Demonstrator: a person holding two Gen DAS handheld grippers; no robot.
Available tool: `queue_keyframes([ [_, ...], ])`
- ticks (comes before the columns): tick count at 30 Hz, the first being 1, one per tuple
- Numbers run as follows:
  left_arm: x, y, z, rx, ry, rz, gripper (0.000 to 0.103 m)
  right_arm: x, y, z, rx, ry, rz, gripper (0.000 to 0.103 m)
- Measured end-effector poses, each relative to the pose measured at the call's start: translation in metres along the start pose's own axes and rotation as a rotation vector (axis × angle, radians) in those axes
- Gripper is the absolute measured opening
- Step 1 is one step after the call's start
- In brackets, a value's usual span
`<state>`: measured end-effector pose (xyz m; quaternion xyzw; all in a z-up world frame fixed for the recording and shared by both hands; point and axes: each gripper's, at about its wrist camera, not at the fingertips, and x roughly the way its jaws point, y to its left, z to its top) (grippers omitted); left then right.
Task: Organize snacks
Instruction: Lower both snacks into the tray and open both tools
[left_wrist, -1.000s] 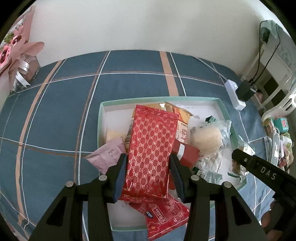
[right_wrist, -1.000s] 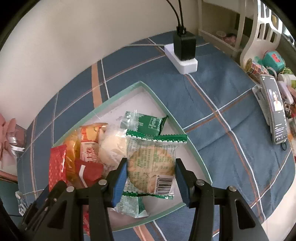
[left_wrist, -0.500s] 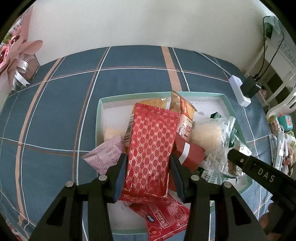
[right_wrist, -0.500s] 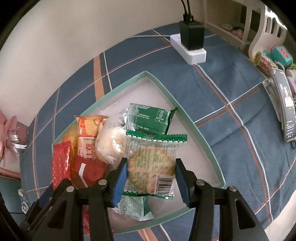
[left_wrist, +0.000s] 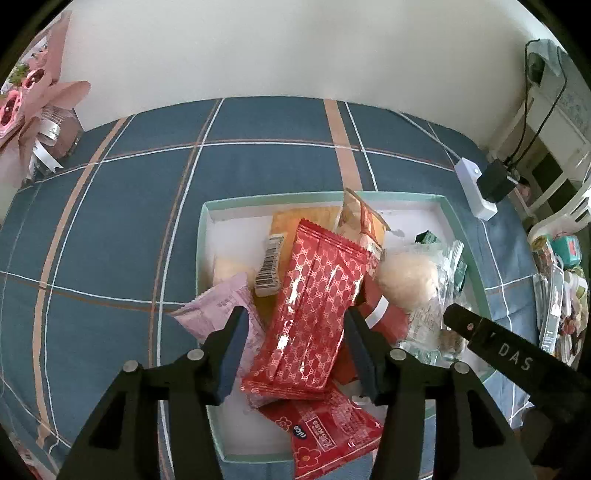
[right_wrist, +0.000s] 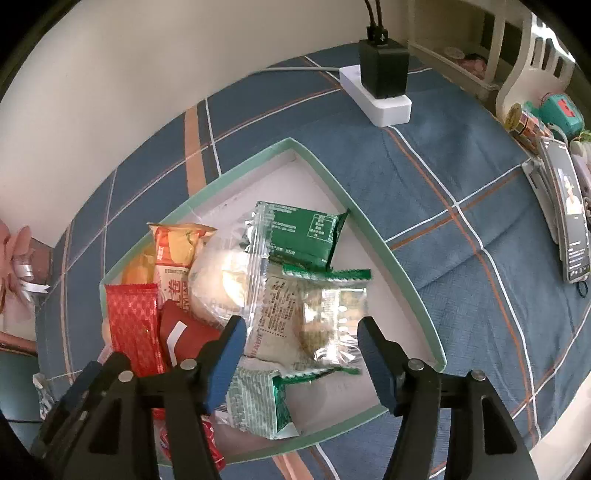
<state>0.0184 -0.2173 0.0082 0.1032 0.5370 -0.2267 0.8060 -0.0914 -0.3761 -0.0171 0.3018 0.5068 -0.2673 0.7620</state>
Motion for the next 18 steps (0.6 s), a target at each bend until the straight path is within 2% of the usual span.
queue_keyframes([
  [2, -0.002, 0.002, 0.001, -0.007, -0.003, 0.009, 0.056, -0.001, 0.001, 0.0, -0.006, 0.003, -0.003, 0.069],
  [6, -0.005, 0.01, 0.001, -0.036, -0.007, 0.025, 0.065, -0.001, 0.004, 0.0, -0.023, 0.002, -0.003, 0.081],
  [8, -0.006, 0.015, 0.002, -0.053, -0.011, 0.043, 0.068, -0.001, 0.007, 0.0, -0.034, 0.002, -0.005, 0.082],
  [10, -0.006, 0.02, 0.003, -0.072, -0.014, 0.067, 0.071, -0.002, 0.009, -0.001, -0.047, -0.004, -0.008, 0.091],
  [14, -0.003, 0.033, 0.003, -0.114, -0.011, 0.112, 0.084, -0.007, 0.013, -0.001, -0.062, -0.023, -0.006, 0.099],
  [15, -0.003, 0.035, 0.003, -0.121, -0.014, 0.126, 0.085, -0.008, 0.014, -0.001, -0.065, -0.029, -0.008, 0.102],
  [16, -0.002, 0.038, 0.003, -0.126, -0.014, 0.138, 0.085, -0.01, 0.015, -0.001, -0.071, -0.037, -0.01, 0.102],
  [18, 0.0, 0.042, 0.004, -0.136, -0.008, 0.148, 0.092, -0.013, 0.017, -0.001, -0.079, -0.046, -0.011, 0.102],
])
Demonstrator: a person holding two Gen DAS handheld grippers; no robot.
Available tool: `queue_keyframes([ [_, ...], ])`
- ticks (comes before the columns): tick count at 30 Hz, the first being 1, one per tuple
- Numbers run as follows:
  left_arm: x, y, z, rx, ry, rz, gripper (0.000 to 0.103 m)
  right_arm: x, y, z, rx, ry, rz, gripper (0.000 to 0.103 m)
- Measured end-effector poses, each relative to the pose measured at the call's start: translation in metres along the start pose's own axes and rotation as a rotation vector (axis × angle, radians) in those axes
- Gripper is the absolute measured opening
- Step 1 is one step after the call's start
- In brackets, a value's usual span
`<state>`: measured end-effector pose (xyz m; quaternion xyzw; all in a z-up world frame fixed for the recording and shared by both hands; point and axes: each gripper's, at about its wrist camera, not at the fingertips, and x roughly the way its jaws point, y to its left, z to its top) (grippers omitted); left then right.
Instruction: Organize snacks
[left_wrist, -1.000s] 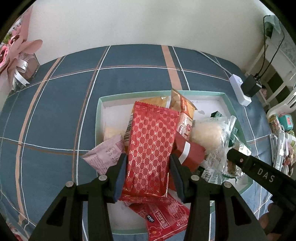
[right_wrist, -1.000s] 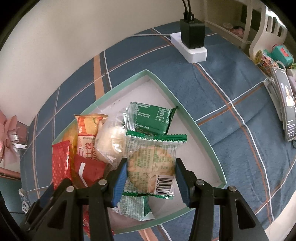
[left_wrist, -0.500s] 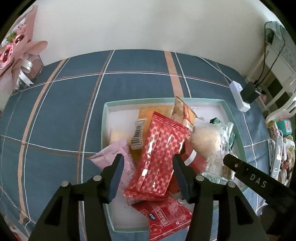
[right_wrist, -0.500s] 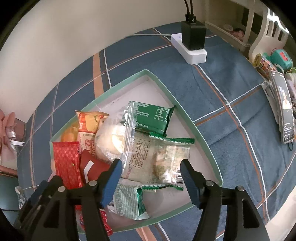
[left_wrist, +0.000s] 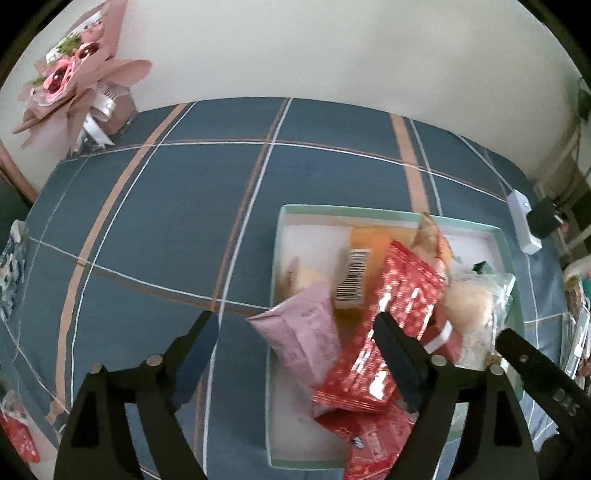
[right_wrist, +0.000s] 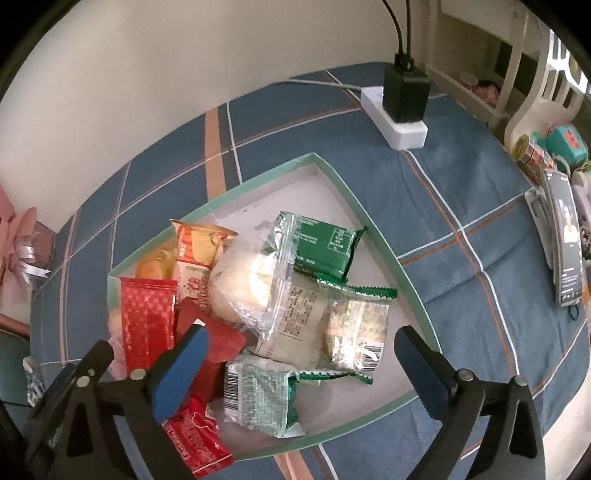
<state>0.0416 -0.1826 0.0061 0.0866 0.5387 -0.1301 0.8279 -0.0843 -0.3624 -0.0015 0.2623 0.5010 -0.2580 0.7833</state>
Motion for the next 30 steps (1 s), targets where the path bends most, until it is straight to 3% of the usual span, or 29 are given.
queue_keyframes([
  [5, 0.007, 0.01, 0.0, -0.017, 0.009, 0.053, 0.096, -0.006, 0.007, 0.0, -0.02, -0.023, 0.0, 0.103],
  [7, 0.009, 0.014, 0.0, -0.023, 0.014, 0.069, 0.103, -0.008, 0.01, -0.001, -0.031, -0.03, 0.001, 0.103],
  [30, -0.014, 0.058, -0.014, -0.09, 0.016, 0.087, 0.103, -0.026, 0.073, -0.047, -0.203, -0.067, 0.05, 0.103],
])
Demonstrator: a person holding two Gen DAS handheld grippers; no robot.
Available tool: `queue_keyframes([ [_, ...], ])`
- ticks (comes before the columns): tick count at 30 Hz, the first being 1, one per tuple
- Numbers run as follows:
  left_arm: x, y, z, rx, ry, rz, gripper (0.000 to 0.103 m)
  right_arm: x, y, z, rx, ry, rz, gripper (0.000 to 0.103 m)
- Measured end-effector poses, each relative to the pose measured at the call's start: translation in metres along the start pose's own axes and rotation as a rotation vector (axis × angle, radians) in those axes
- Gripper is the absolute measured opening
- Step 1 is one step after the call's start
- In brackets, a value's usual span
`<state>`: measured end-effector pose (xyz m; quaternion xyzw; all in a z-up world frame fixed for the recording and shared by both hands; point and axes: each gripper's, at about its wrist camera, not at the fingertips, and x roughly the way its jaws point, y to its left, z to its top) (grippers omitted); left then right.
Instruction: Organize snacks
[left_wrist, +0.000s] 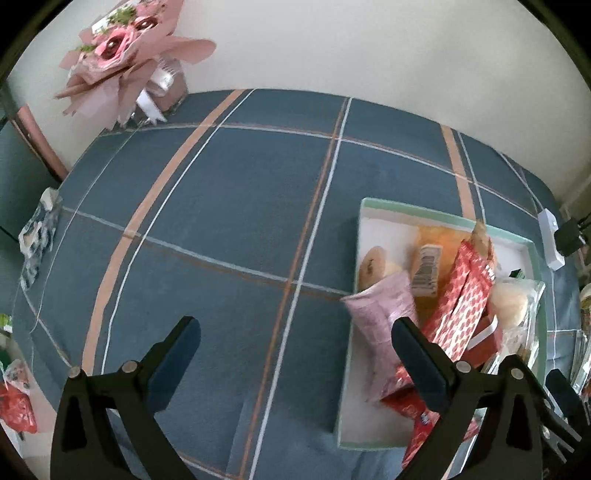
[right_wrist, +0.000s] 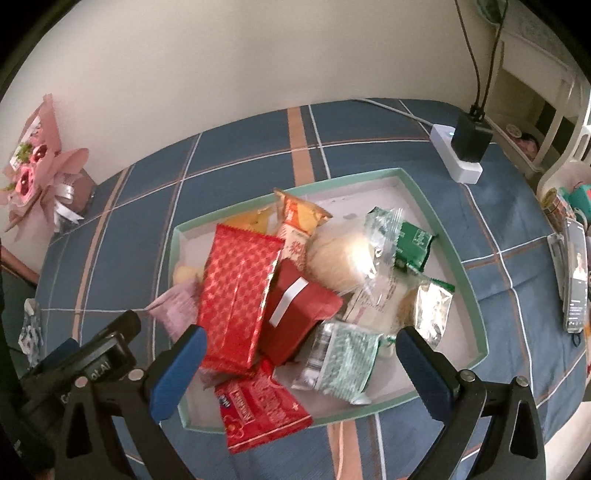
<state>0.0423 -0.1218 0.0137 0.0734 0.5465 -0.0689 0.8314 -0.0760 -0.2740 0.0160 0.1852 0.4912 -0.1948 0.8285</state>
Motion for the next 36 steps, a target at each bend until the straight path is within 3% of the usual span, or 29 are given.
queue_keyframes([
  [6, -0.001, 0.017, -0.012, -0.006, 0.031, 0.054, 0.103, -0.003, 0.007, -0.017, -0.031, 0.003, -0.002, 0.103],
  [12, -0.007, 0.031, -0.025, -0.002, 0.043, 0.045, 0.103, -0.008, 0.01, -0.036, -0.04, 0.004, 0.005, 0.103],
  [36, -0.034, 0.055, -0.074, 0.083, -0.016, 0.054, 0.103, -0.025, 0.017, -0.082, -0.061, 0.006, 0.03, 0.103],
])
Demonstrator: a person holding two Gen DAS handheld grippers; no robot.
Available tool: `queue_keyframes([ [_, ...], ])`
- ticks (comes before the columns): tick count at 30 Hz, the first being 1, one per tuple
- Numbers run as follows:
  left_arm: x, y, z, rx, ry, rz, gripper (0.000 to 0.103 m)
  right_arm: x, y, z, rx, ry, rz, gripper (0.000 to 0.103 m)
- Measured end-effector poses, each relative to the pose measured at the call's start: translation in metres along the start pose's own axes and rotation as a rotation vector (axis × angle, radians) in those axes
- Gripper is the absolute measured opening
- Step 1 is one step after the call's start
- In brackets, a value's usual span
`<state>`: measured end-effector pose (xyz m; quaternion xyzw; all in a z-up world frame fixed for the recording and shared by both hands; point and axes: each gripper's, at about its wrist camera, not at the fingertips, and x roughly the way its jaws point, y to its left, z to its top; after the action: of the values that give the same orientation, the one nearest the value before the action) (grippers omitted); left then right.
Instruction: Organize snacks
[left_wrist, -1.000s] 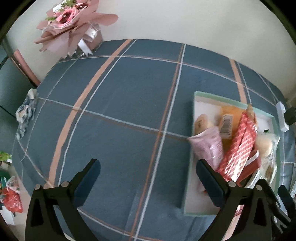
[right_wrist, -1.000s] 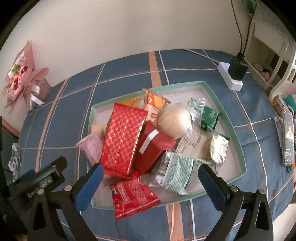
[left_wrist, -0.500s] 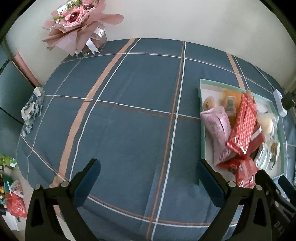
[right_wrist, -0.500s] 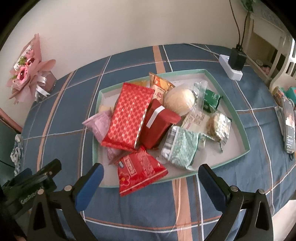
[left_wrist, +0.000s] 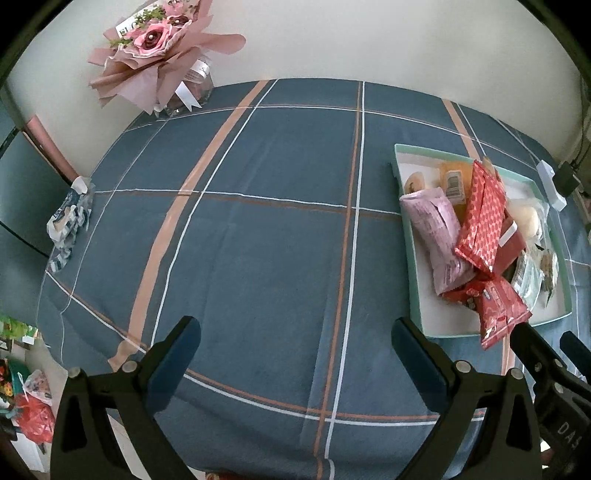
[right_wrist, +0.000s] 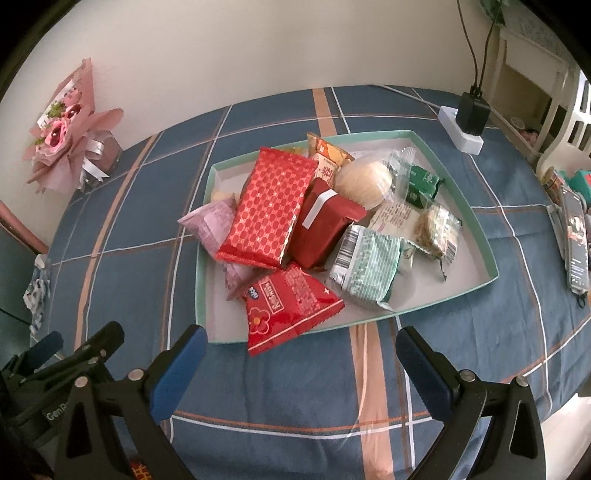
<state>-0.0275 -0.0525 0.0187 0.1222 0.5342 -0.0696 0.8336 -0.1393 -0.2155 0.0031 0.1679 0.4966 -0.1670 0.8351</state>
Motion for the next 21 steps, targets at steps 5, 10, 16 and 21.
queue_keyframes([
  [5, -0.006, 0.006, -0.004, -0.006, -0.018, -0.007, 0.103, -0.008, 0.0, -0.003, 0.001, -0.018, 0.0, 0.103],
  [10, -0.011, 0.007, -0.003, -0.009, -0.035, -0.013, 0.103, -0.013, -0.001, -0.002, 0.005, -0.031, -0.002, 0.103],
  [16, -0.012, 0.006, 0.0, -0.001, -0.042, -0.024, 0.103, -0.016, 0.002, 0.0, -0.015, -0.046, 0.003, 0.103],
  [21, -0.008, 0.007, 0.002, -0.005, -0.03, -0.03, 0.103, -0.017, 0.005, 0.002, -0.03, -0.056, 0.013, 0.103],
])
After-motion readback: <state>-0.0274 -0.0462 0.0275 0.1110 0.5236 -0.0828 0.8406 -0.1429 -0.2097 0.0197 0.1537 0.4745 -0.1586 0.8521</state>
